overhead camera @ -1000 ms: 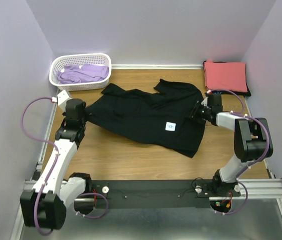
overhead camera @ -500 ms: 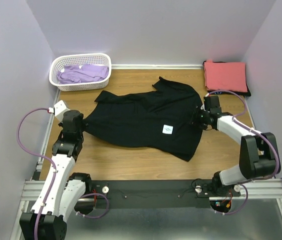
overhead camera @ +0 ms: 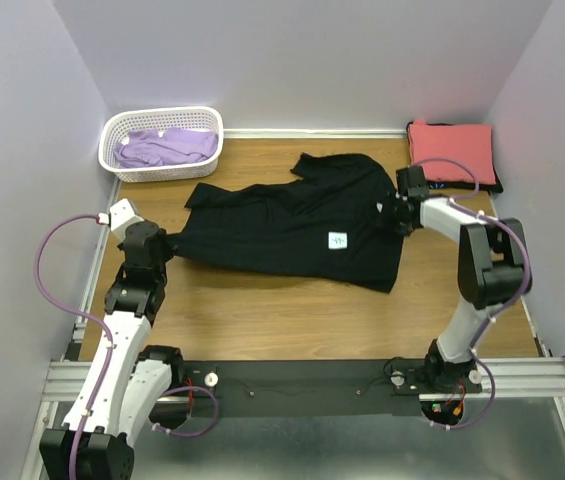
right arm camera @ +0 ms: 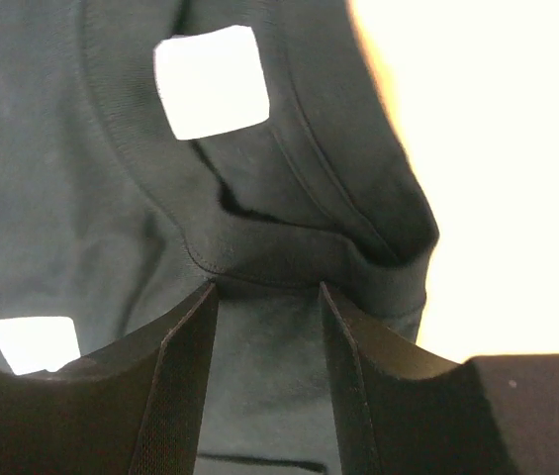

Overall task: Fold and stack the t-shirts
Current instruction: Flatten the tshirt out

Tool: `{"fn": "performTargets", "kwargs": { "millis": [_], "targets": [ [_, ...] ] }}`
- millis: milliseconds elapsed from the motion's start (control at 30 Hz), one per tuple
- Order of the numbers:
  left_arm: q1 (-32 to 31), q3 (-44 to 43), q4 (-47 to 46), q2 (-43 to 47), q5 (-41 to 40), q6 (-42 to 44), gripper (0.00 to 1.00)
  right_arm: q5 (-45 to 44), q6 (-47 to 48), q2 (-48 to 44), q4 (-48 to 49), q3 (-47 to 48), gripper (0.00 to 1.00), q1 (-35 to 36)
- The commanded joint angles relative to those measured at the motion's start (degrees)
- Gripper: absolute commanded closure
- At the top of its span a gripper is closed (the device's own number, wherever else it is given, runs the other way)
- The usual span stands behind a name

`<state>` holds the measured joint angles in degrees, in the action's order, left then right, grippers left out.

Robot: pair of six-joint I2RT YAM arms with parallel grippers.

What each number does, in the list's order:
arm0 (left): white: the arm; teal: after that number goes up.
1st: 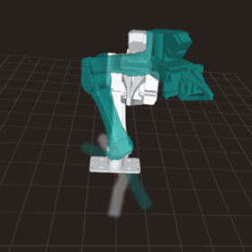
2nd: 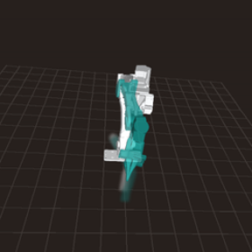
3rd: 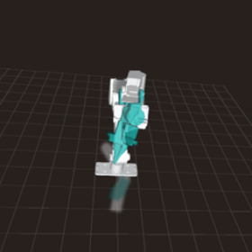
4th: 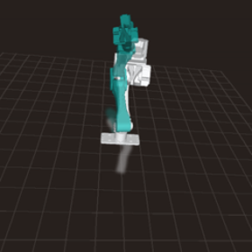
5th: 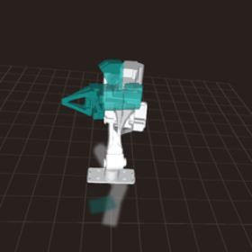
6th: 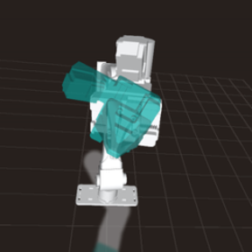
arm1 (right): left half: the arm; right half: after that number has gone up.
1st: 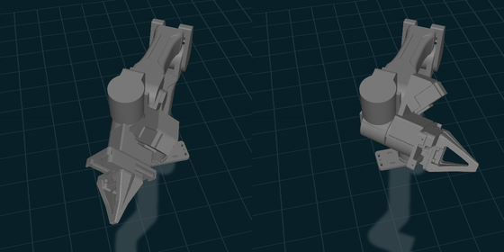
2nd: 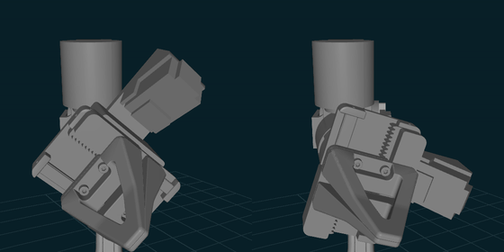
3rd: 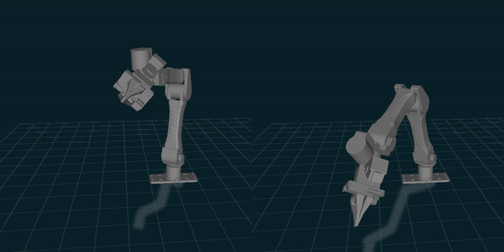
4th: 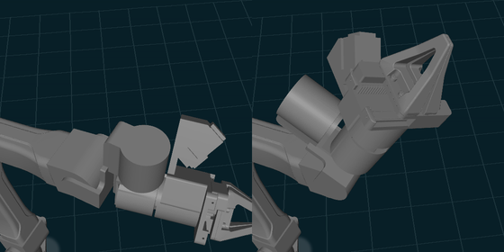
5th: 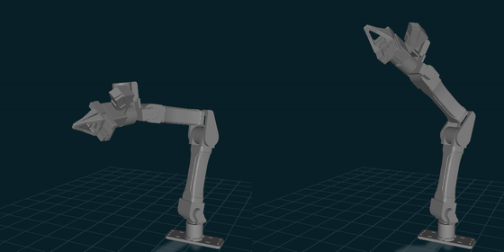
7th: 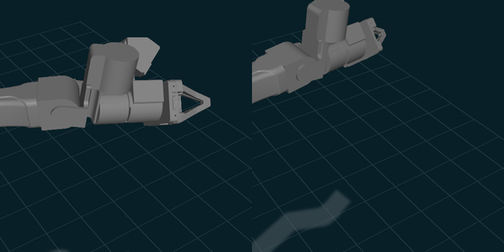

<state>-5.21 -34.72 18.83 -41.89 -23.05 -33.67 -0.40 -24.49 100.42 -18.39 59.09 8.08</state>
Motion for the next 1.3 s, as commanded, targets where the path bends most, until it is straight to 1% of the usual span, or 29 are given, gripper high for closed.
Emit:
{"fn": "performTargets", "kwargs": {
  "millis": [0, 33, 67, 100, 167, 200, 300, 367, 400, 433, 567, 667, 833, 933, 1167, 1267],
  "targets": [
    [0.5, 0.8, -3.0, 0.8, 2.4, 1.2, 1.0, -9.6, 3.7, 9.2, -2.2, 8.1, 0.46, -1.2],
    [0.6, 0.9, -3.4, 0.7, 3.0, 1.2, 1.0, -9.6, 3.8, 9.6, -2.6, 10.1, 0.46, -1.2],
    [0.5, 1.1, -3.8, 0.6, 3.5, 1.4, 1.0, -7.6, 3.5, 8.7, -3.6, 12.1, 0.45, -1.2],
    [0.5, 1.1, -3.9, 0.3, 3.9, 1.6, 1.0, -6.2, 3.2, 7.5, -3.9, 12.1, 0.45, -1.1],
    [0.5, 1.1, -3.9, -0.3, 5.0, 1.8, 1.0, -3.7, 2.3, 4.5, -3.9, 10.6, 0.41, -0.9],
    [0.5, 1.1, -4.3, -0.4, 5.6, 1.9, 1.0, -2.8, 1.9, 2.6, -4.4, 9.3, 0.39, -0.4],
    [0.5, 1.2, -5.0, -0.8, 7.3, 2.2, 1.0, -1.7, 0.6, -7.7, -5.4, -0.1, 0.38, -0.2],
    [0.5, 1.1, -5.2, -1.2, 7.7, 2.4, 1.0, -1.3, -0.2, -12.6, -5.9, -4.6, 0.38, -0.2],
    [0.5, 1.1, -5.3, -1.1, 7.8, 2.4, 1.0, -0.3, -0.6, -14.6, -6.0, -6.4, 0.37, -0.2],
    [0.5, 1.2, -5.4, -1.1, 8.0, 2.5, 1.0, 2.6, -0.6, -18.5, -6.0, -9.8, 0.37, -0.2],
    [0.5, 1.4, -5.6, -1.2, 8.6, 2.6, 1.0, 8.6, -0.2, -23.2, -6.4, -13.8, 0.37, -0.3],
    [0.5, 1.4, -5.6, -1.3, 8.7, 2.6, 1.0, 12.5, 0.8, -21.7, -6.3, -14.1, 0.37, -0.2],
    [0.5, 1.3, -5.3, -1.3, 8.4, 2.6, 1.0, 14.0, 0.8, -18.3, -5.7, -13.8, 0.37, -0.2],
    [0.6, 1.3, -5.3, -1.3, 8.3, 2.6, 1.0, 18.0, 2.7, -17.2, -5.3, -14.2, 0.37, -0.2],
    [0.6, 1.3, -5.6, -1.6, 8.8, 2.7, 1.0, 23.9, 5.2, -16.1, -3.4, -15.6, 0.38, -0.2],
    [0.6, 1.4, -5.6, -1.6, 9.0, 2.7, 1.0, 28.3, 6.5, -16.4, -1.9, -15.8, 0.39, -0.2]
  ]
}}
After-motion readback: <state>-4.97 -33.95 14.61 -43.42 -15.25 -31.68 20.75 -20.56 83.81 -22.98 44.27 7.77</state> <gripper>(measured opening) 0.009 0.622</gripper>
